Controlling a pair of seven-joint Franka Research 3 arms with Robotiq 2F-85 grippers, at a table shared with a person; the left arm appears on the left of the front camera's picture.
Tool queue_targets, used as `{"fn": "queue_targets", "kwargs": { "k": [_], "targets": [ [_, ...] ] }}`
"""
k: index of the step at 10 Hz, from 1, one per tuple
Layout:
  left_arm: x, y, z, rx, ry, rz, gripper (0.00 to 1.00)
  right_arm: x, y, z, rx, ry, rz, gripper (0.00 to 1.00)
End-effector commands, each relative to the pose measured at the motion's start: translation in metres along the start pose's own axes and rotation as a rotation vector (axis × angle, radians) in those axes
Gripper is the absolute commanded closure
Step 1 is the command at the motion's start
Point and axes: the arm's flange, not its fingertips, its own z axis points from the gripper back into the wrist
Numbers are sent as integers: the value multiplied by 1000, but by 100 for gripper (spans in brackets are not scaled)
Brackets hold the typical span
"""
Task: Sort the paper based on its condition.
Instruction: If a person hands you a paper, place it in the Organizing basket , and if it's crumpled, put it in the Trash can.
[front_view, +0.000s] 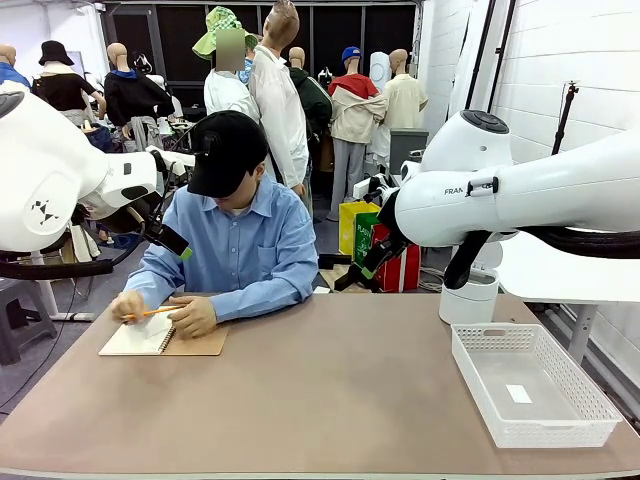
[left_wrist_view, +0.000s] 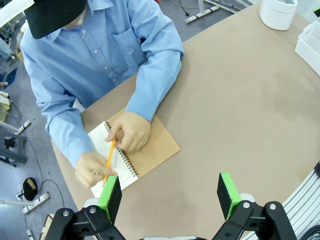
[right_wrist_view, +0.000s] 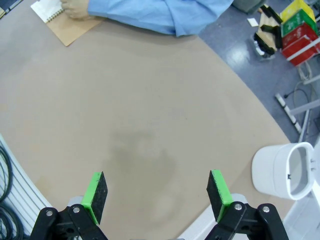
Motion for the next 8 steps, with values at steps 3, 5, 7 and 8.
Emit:
{"fn": "queue_targets", "kwargs": {
  "k": [3,5,7,8],
  "targets": [
    [0,1,1,0,-2,1,0,0,0,0,-5,3,0,0],
    [0,1,1,0,-2,1,0,0,0,0,-5,3,0,0],
    [0,1,1,0,-2,1,0,0,0,0,-5,3,0,0],
    [0,1,1,0,-2,1,0,0,0,0,-5,3,0,0]
  ]
}}
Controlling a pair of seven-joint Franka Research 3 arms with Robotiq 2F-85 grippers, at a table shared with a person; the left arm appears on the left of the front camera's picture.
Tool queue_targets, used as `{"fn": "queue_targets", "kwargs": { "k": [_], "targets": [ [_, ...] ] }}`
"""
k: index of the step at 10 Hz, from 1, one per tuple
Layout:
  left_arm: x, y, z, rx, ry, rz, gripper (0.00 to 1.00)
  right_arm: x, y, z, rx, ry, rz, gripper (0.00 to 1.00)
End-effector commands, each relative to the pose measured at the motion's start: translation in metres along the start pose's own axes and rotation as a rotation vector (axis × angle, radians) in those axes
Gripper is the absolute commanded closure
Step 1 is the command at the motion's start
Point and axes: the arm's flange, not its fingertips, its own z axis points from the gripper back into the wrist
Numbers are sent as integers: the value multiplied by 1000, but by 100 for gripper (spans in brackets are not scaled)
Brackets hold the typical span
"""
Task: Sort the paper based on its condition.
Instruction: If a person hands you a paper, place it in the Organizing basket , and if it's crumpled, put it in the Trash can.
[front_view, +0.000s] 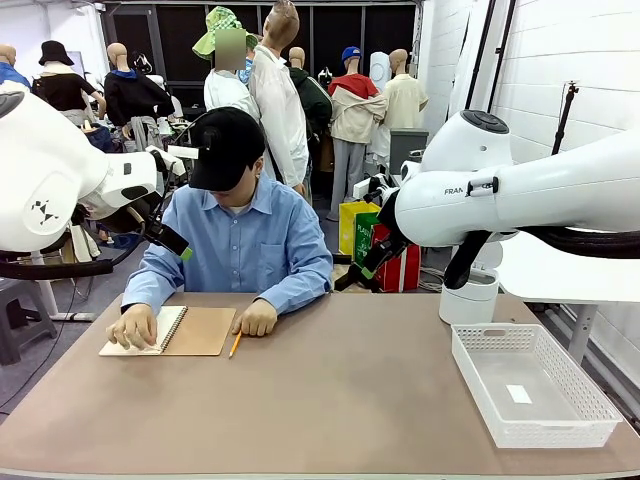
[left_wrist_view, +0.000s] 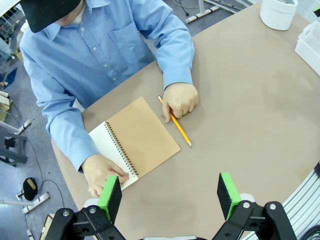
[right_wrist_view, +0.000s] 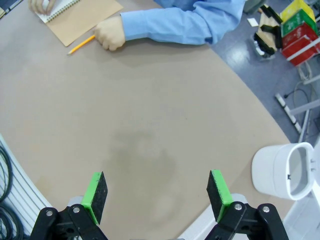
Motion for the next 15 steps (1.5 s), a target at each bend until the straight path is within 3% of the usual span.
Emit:
{"fn": "queue_targets", "kwargs": {
  "k": [1,15],
  "targets": [
    [0,1,1,0,-2,1,0,0,0,0,-5,3,0,0],
    [0,1,1,0,-2,1,0,0,0,0,-5,3,0,0]
  ]
}}
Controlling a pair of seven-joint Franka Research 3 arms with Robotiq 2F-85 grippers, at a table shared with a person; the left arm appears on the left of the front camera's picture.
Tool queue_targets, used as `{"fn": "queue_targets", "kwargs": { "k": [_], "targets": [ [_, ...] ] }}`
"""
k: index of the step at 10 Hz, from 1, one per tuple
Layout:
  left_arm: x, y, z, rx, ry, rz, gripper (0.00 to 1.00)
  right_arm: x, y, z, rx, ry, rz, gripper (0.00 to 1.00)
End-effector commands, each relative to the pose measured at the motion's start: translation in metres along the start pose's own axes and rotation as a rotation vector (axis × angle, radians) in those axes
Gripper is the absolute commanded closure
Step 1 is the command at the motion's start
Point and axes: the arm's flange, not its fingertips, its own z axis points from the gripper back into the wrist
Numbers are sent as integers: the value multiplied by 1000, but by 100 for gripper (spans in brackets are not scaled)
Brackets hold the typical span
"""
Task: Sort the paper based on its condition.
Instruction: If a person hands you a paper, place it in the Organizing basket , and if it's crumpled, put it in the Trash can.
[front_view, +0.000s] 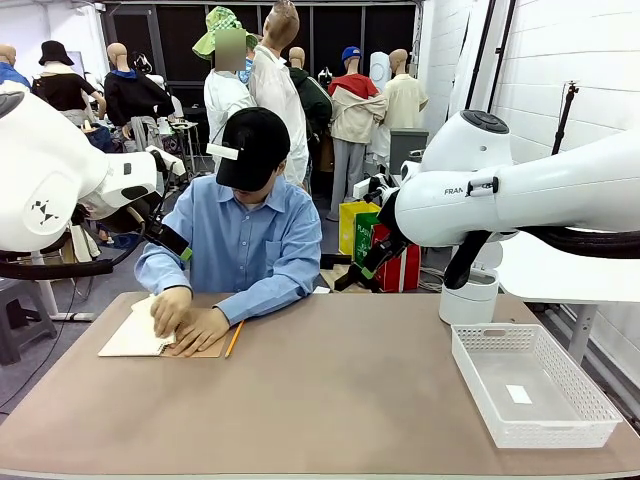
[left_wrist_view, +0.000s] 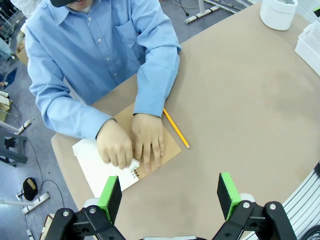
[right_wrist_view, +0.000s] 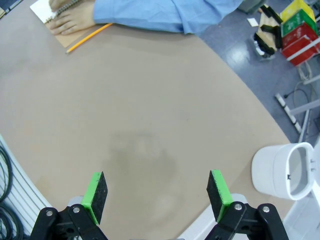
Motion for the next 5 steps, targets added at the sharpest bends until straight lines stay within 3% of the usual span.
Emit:
{"fn": "queue_targets", "kwargs": {
  "k": [1,5],
  "targets": [
    [0,1,1,0,-2,1,0,0,0,0,-5,3,0,0],
    [0,1,1,0,-2,1,0,0,0,0,-5,3,0,0]
  ]
}}
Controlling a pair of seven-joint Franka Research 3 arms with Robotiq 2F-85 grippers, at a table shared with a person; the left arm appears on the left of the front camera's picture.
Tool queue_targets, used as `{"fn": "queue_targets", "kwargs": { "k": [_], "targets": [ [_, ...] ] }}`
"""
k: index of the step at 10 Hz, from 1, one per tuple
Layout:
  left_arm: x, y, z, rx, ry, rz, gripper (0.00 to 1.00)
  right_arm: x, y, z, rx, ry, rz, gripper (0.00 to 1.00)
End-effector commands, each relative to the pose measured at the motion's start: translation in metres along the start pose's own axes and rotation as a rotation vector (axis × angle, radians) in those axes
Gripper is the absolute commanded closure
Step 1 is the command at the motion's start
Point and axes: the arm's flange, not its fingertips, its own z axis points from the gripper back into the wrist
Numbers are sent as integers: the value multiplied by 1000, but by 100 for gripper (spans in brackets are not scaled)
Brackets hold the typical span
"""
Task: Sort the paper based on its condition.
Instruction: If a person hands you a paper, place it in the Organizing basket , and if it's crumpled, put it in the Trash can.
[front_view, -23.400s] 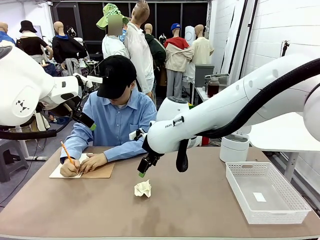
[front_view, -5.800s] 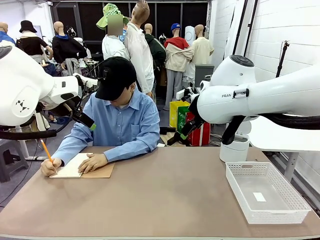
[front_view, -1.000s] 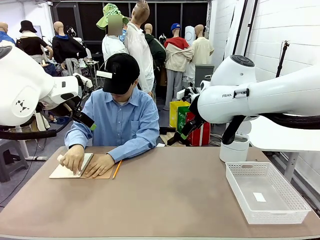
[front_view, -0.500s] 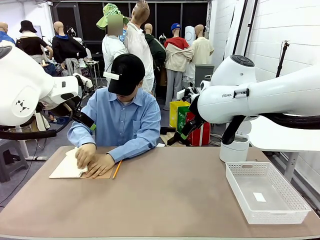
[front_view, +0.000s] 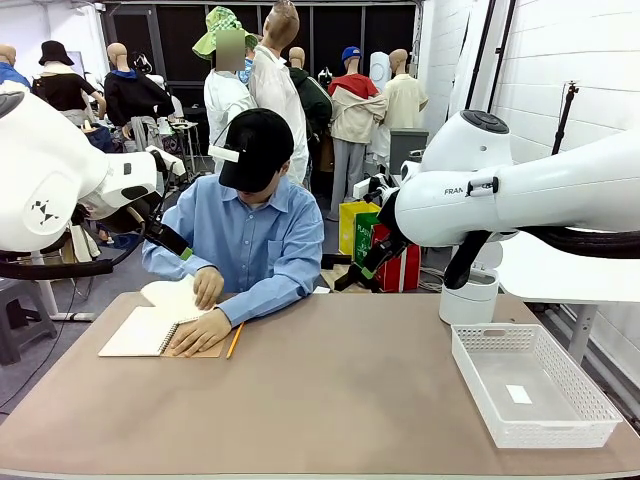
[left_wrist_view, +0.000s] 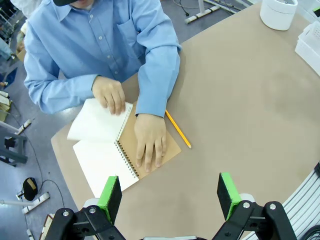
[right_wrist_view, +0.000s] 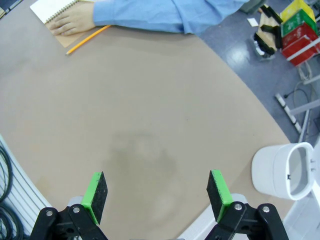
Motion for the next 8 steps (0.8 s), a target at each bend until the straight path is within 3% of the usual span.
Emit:
{"fn": "queue_targets", "kwargs": {
  "k": [1,8],
  "targets": [
    [0,1,1,0,-2,1,0,0,0,0,-5,3,0,0],
    [0,1,1,0,-2,1,0,0,0,0,-5,3,0,0]
  ]
}}
